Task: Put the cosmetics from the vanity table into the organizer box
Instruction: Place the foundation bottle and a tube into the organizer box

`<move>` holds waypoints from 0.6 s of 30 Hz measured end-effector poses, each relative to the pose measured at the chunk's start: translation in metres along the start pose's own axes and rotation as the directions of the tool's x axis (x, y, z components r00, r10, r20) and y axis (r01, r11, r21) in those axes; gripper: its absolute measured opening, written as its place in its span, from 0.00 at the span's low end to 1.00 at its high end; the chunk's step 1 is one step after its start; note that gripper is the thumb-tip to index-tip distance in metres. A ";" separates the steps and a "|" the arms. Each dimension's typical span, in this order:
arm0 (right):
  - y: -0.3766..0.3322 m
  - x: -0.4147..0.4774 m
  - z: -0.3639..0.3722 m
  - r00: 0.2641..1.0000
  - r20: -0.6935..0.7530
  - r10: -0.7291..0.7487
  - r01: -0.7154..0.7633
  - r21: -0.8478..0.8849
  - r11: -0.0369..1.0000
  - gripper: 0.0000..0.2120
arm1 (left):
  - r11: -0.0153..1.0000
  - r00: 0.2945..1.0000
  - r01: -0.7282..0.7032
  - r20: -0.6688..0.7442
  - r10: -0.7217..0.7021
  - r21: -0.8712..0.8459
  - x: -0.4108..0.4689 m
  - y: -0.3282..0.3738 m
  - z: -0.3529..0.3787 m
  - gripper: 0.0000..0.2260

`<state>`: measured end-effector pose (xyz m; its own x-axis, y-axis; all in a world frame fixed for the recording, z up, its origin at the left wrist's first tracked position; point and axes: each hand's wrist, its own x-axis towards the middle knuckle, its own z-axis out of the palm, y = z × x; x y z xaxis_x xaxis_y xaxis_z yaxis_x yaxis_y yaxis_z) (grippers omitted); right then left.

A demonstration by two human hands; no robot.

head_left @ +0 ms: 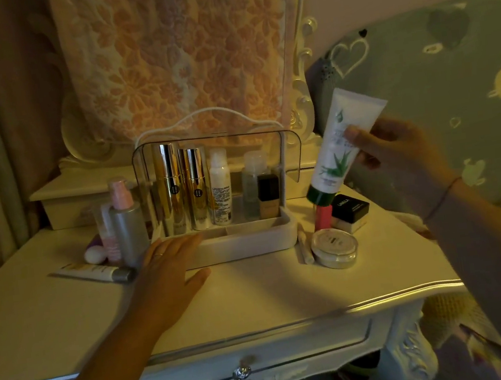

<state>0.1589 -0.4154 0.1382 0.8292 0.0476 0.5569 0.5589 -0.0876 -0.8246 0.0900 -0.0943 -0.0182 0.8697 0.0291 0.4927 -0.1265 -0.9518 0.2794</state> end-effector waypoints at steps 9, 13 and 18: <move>0.033 -0.010 0.108 0.981 0.174 0.087 -0.076 -0.071 0.995 0.08 | 1.000 0.999 -0.024 -0.034 0.024 0.015 -0.001 0.002 0.000 0.28; 0.048 0.008 0.148 0.985 0.139 0.100 -0.086 -0.105 0.991 0.12 | 0.999 0.997 -0.050 -0.056 0.051 0.019 0.000 0.003 0.000 0.26; 0.066 0.028 0.180 0.978 0.151 0.142 -0.118 -0.157 0.980 0.08 | 0.998 0.997 -0.055 -0.063 0.054 -0.017 -0.002 0.002 0.000 0.26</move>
<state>0.2211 -0.2409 0.0814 0.8919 0.1841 0.4130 0.4487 -0.2480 -0.8586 0.0883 -0.0959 -0.0182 0.8300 -0.0036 0.5578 -0.1827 -0.9466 0.2658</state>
